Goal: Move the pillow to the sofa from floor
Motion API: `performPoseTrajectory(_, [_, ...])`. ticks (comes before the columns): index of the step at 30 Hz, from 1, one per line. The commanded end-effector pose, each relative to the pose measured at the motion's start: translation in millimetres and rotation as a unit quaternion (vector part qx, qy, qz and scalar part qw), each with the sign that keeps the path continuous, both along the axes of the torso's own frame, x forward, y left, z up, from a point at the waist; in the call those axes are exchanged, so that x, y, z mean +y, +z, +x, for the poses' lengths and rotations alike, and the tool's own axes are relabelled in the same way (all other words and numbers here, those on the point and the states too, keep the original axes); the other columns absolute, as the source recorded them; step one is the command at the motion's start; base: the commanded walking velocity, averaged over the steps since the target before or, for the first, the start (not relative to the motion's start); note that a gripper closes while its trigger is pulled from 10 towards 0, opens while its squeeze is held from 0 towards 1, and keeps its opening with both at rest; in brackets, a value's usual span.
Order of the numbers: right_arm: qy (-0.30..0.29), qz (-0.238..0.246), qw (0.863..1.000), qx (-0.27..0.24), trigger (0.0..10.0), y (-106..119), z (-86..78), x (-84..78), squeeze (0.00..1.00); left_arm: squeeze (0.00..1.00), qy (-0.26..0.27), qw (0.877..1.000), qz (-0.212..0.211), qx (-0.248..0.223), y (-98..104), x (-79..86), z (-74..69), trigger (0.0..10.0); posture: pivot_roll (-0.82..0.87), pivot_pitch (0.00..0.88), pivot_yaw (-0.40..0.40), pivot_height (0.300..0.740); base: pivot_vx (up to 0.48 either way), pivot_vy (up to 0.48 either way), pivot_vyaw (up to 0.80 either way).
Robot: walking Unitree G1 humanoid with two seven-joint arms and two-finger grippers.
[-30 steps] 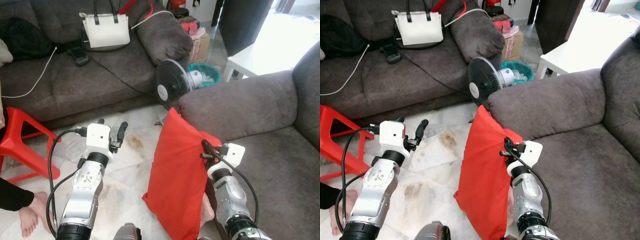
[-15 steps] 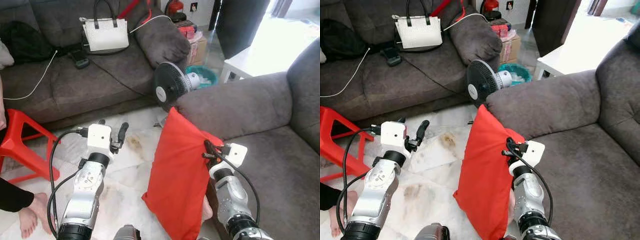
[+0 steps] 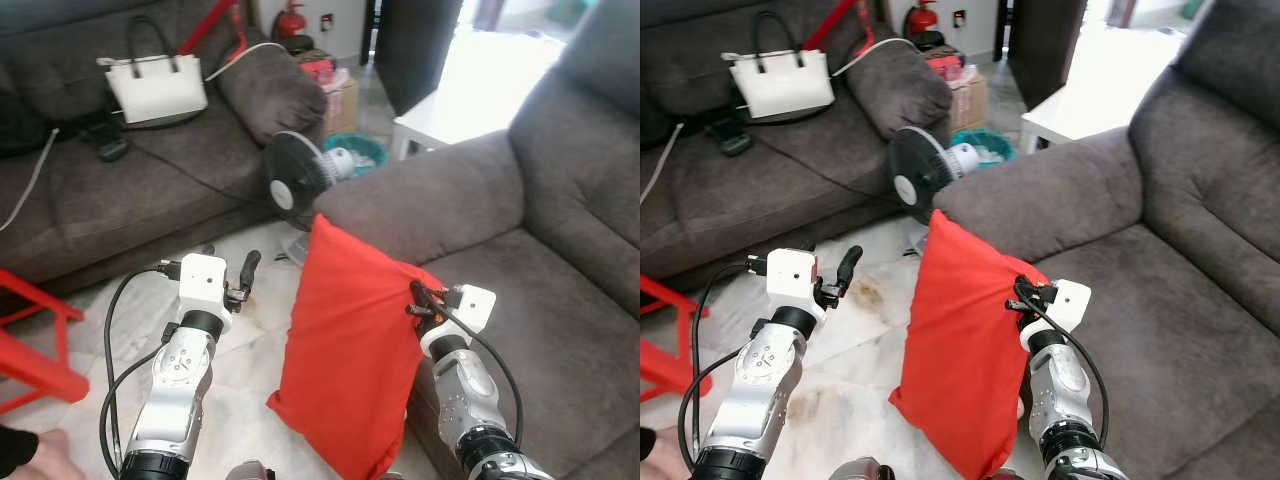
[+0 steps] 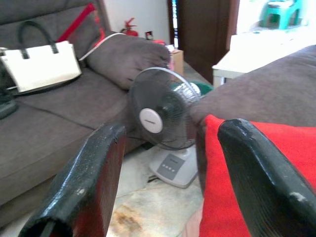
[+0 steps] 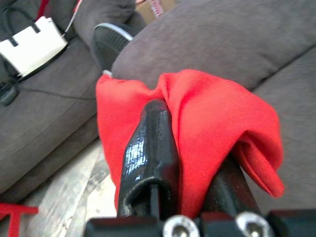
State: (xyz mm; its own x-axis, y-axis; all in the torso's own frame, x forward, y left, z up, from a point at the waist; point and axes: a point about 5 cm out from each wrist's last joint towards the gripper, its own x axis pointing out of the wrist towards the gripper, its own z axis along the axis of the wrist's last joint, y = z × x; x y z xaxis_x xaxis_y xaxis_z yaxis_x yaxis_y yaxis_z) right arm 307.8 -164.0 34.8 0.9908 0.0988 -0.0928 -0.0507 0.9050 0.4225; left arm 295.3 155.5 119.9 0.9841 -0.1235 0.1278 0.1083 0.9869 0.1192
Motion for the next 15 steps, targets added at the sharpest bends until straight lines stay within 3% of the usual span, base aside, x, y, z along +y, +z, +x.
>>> performPoseTrajectory(1, [-0.012, -0.009, 0.998, -0.059, 10.0, 26.9, 15.9, -5.6, 0.00, 0.00, 0.002, 1.000, 0.001, -0.002, -0.6, 1.3, -0.1, 10.0, 0.23, 0.061, -0.027, 0.740, 0.000, 0.000, -0.80])
performPoseTrajectory(7, [-0.012, -0.014, 0.998, -0.058, 10.0, 26.7, 16.0, -6.9, 0.00, 0.00, 0.003, 1.000, 0.011, -0.003, -0.5, 1.6, 1.0, 10.0, 0.22, 0.052, -0.025, 0.740, 0.000, 0.000, -0.80])
performPoseTrajectory(12, [-0.014, -0.019, 0.998, -0.059, 10.0, 27.1, 15.7, -10.0, 0.00, 0.00, 0.009, 1.000, 0.014, -0.007, -0.1, 1.6, 2.6, 10.0, 0.22, 0.043, -0.026, 0.740, 0.000, -0.404, -0.80])
performPoseTrajectory(15, [-0.016, -0.020, 0.998, -0.058, 10.0, 27.1, 15.7, -10.8, 0.00, 0.00, 0.007, 1.000, 0.013, -0.007, 0.0, 0.7, 2.8, 10.0, 0.22, 0.041, -0.027, 0.740, 0.000, 0.000, -0.80])
